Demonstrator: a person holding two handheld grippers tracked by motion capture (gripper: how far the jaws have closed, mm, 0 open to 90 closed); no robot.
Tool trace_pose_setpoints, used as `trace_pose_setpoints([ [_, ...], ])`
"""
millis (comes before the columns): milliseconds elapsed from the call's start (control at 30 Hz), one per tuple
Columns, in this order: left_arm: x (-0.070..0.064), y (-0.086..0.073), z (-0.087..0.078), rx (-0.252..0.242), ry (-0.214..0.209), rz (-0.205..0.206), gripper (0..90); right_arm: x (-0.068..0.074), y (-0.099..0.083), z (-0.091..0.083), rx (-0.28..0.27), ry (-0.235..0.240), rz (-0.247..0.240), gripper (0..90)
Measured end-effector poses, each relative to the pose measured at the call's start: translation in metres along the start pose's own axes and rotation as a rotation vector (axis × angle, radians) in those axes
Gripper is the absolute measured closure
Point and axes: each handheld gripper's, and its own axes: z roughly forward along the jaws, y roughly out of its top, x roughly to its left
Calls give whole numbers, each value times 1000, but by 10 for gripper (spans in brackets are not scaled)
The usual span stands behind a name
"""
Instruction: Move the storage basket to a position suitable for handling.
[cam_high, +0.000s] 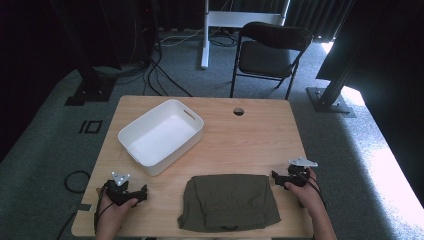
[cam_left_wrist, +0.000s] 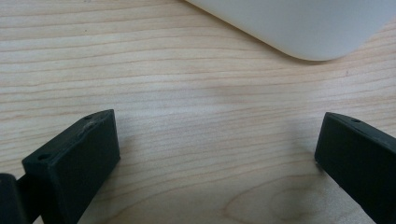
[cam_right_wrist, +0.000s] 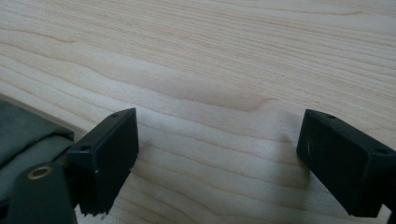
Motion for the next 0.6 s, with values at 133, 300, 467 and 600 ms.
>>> trace_pose_setpoints([
  [133,0,0,0,0,-1,0,7,-1,1,1,0,9,-7,127],
  [300,-3,-1,-1,-9,-26,12,17,-2,6,6,-6,15,2,131],
  [467,-5,0,-1,-7,-44,16,18,-1,14,14,-9,28,6,133],
  [600,-7,3,-2,-10,-53,18,18,2,22,21,-15,39,-7,137],
])
